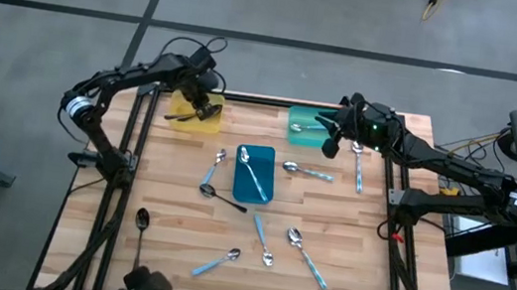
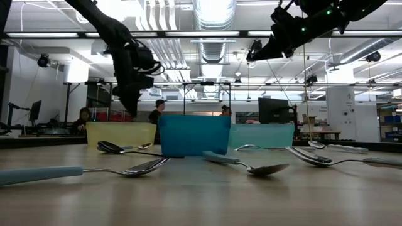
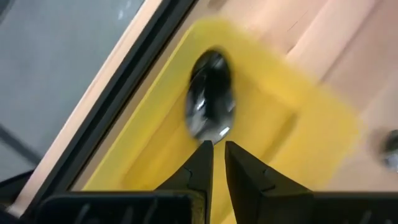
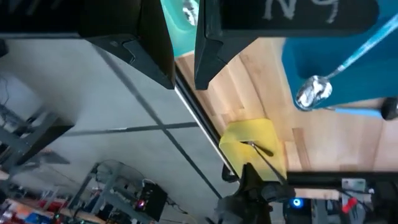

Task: Sort silverware by color (type)
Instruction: Put the white patterned spoon into the blue bin

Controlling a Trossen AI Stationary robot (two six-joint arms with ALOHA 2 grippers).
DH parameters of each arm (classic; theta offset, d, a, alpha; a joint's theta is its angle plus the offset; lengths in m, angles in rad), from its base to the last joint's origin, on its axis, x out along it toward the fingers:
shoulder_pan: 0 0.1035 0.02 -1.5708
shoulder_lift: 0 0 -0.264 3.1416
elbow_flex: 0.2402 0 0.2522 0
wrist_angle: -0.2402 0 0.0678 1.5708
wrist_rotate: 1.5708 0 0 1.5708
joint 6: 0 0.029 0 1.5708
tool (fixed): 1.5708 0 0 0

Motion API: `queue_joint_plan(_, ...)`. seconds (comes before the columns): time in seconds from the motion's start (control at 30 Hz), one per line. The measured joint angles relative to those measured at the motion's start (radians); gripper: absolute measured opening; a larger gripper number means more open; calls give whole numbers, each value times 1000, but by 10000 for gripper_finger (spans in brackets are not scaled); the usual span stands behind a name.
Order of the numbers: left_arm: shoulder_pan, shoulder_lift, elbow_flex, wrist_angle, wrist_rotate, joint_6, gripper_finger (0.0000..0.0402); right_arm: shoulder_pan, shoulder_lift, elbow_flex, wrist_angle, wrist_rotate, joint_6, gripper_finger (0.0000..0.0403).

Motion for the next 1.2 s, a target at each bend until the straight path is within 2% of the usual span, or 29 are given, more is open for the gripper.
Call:
queue_joint_plan(0.1, -29, -26, 0, 30, 36, -32, 25, 0, 0, 0, -2, 0, 60, 52)
queue_joint_plan(0.67, -290, -193, 0, 56, 40, -103, 25, 129, 0, 0, -43, -8, 264, 52)
queue_joint_plan(1.2, -557, -233, 0, 156, 27, -233, 25, 165, 0, 1, -335, -8, 476, 52)
